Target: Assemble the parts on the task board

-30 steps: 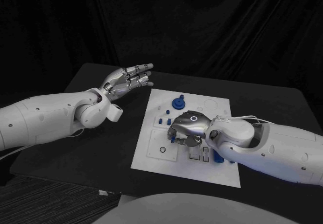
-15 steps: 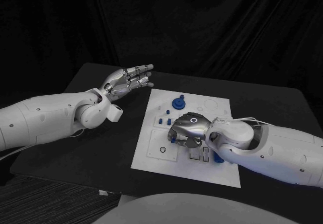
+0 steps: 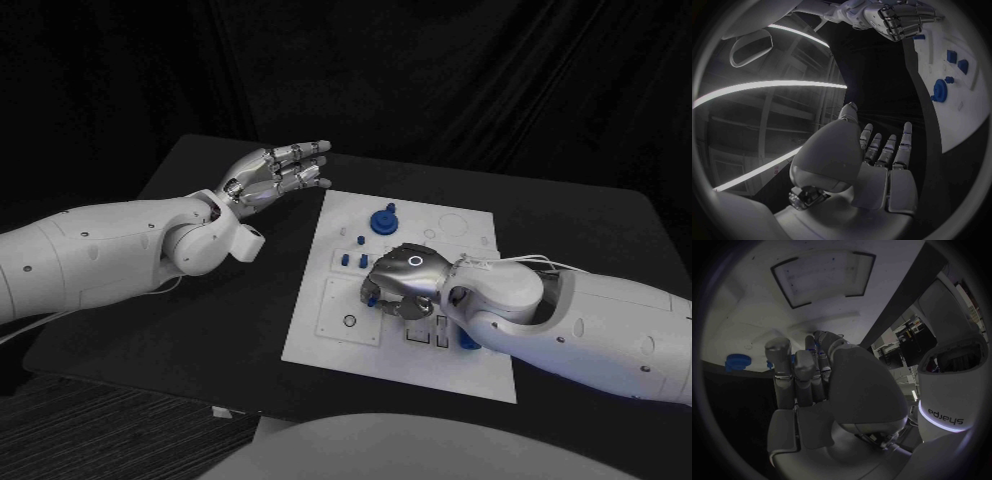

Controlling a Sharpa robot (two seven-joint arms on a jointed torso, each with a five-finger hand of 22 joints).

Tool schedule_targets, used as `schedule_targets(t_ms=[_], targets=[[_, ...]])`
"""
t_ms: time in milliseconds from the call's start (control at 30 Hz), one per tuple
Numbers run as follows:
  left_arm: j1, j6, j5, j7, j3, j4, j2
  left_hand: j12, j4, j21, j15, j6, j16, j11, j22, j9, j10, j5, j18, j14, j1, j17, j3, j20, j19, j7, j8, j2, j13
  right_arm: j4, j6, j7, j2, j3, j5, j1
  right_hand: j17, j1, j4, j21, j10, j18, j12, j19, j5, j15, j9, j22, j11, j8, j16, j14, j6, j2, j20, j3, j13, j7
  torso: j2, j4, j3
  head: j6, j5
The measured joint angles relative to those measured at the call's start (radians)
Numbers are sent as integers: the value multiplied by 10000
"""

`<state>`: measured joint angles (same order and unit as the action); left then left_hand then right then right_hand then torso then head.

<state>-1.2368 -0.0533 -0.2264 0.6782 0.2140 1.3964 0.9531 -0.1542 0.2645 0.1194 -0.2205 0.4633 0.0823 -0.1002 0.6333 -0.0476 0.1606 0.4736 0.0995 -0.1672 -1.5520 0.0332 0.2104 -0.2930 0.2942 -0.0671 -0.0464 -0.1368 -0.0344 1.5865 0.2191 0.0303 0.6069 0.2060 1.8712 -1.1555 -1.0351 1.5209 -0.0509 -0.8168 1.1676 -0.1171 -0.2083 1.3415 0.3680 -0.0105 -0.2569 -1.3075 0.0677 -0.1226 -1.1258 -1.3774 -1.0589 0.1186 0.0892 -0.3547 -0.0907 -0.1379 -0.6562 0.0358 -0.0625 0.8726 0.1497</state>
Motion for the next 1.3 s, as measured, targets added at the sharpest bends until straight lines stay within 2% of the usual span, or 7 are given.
schedule_targets(t_ms=[233, 567, 667, 867, 1000, 1200, 1300], targets=[[16, -36, 0, 0, 0, -11, -11, 0, 29, 0, -47, 47, 59, 0, -13, 0, 0, 0, 1, -52, -41, 10, -28, 16, 52, -46, 0, -42, -9, -5, -1, -4, 5, 11, 28, 19, 126, -68, 42, 261, -309, -1, 141, -199, -98, 70, 160, 1, 90, 334, 129, 179, 437, 66, 56, -44, -24, 67, -3, 2, 4, 0, -12], [30, -63, 0, 0, 0, -44, -31, 0, 2, 0, -46, 102, 59, 1, -23, -10, 0, 0, 1, -120, -41, 19, -55, -2, 71, -101, 0, -42, -7, -24, -177, -119, 14, 13, 46, 28, 706, -621, 33, 1424, -2431, -161, 776, -833, -695, 159, 781, 1, 466, 588, 619, 843, 2439, 272, 183, 18, 179, 751, -3, -4, 5, 0, 9], [34, -67, 0, 0, 0, -57, -31, 0, 2, 0, -46, 102, 58, 0, -22, -10, 0, 0, 2, -119, -41, 19, -55, -3, 70, -100, 0, -42, -7, -27, -240, -160, 39, 11, 48, 28, 957, -740, 51, 1868, -3225, -318, 796, -982, -1058, 169, 1173, 2, 451, 587, 826, 1079, 3779, 258, 198, 453, 180, 1224, -3, -5, 5, 0, 16], [38, -74, 0, 0, 0, -59, -25, 0, 2, 39, -47, 155, 104, 1, -32, -10, 0, 0, 1, -119, -81, 18, -55, 34, 107, -154, 0, -1, -6, -24, -189, -224, 205, -8, 48, 19, 1161, -819, -65, 2227, -4417, -317, 885, -1017, -1387, 162, 1474, 2, 440, 587, 919, 1161, 4599, 178, 233, 1104, 236, 1375, -2, -8, 5, -1, 33], [39, -74, 0, 1, 0, -55, -18, 0, 2, 40, -46, 156, 103, 0, -41, -9, 0, 0, 2, -119, -81, 18, -55, 34, 106, -154, 0, -1, -6, 7, -51, -254, 443, 30, 48, -91, 1291, -575, -601, 2467, -5179, -316, 908, -1017, -1609, 197, 1596, -1, 435, 609, 989, 1197, 4803, 241, 233, 1695, 249, 1412, -1, -8, 6, -1, 38], [40, -74, 0, 1, 0, -52, -23, 0, 2, 40, -46, 156, 104, 1, -42, -10, 0, 0, 2, -119, -81, 17, -55, 34, 106, -153, 0, -1, -5, 289, 209, -300, 1070, 20, -285, -845, 835, -375, -2187, 1972, -5504, -313, 261, -629, -1791, 183, 1643, -6, 462, 487, 491, 812, 4068, 538, 241, 2352, 212, 1292, 2, -8, 7, 0, -25], [41, -73, 1, 1, 1, -49, -28, 1, 2, 40, -46, 156, 103, 1, -41, -18, 0, -1, 2, -119, -81, 17, -55, 34, 106, -153, 0, -1, -5, 424, 133, -354, 1524, 11, -748, -1311, -793, -1404, -2471, -369, -5923, -68, 300, 434, -2209, 50, 1622, -6, 368, 433, -1046, -311, 3729, 1451, 103, 3241, 269, 1407, 9, -8, 7, 0, -64]])
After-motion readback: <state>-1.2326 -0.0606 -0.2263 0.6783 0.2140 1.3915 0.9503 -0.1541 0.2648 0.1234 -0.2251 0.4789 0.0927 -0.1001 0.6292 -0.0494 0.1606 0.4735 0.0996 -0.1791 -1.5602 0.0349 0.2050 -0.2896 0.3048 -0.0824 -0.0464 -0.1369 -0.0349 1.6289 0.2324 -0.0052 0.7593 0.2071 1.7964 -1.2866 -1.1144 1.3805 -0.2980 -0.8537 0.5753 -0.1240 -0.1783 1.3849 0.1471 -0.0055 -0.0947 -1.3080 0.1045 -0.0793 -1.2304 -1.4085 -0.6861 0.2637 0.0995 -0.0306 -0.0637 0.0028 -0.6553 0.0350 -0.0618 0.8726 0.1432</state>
